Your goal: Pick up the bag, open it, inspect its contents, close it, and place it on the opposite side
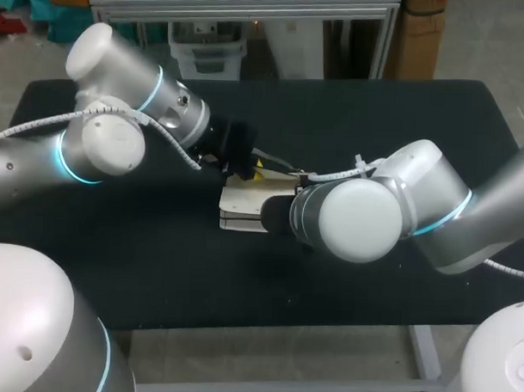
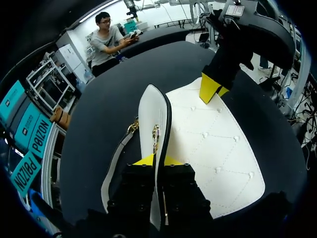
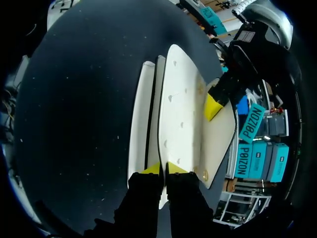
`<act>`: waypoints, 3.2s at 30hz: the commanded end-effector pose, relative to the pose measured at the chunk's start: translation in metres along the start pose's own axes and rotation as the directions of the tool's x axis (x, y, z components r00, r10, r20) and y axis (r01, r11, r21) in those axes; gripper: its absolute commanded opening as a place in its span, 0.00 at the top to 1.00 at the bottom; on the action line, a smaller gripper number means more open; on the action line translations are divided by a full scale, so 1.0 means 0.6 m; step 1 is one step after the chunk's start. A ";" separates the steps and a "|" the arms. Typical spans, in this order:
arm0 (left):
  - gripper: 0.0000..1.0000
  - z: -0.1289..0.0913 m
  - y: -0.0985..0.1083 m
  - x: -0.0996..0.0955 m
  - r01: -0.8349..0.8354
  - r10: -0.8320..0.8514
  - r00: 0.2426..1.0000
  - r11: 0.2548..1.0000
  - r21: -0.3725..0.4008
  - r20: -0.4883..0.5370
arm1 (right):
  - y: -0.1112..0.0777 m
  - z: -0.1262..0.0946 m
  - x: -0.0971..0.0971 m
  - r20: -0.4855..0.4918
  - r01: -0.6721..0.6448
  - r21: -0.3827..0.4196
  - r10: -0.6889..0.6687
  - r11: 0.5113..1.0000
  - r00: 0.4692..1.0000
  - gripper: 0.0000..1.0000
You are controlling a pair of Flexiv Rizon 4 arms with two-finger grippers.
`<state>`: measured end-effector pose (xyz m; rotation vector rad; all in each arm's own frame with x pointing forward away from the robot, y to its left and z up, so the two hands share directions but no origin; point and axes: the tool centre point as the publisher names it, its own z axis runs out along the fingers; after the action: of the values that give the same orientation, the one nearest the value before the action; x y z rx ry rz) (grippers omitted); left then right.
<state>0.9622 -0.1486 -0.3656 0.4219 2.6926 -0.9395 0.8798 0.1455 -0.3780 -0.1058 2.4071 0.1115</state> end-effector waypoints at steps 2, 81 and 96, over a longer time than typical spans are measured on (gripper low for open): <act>1.00 0.013 0.010 0.024 -0.029 0.028 0.998 0.999 0.025 0.055 | -0.001 0.007 0.007 0.026 -0.001 -0.006 0.001 1.000 1.000 1.00; 1.00 -0.062 0.007 0.034 -0.031 0.031 0.997 1.000 0.000 0.065 | -0.001 0.007 0.007 0.026 -0.001 -0.006 0.001 1.000 1.000 1.00; 1.00 -0.010 0.000 0.084 -0.080 0.079 0.997 0.996 -0.033 -0.011 | -0.001 0.007 0.007 0.026 -0.001 -0.006 0.001 1.000 1.000 1.00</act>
<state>0.9160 -0.1296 -0.3710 0.5151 2.6742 -0.8755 0.8813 0.1464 -0.3787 -0.1043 2.4034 0.1087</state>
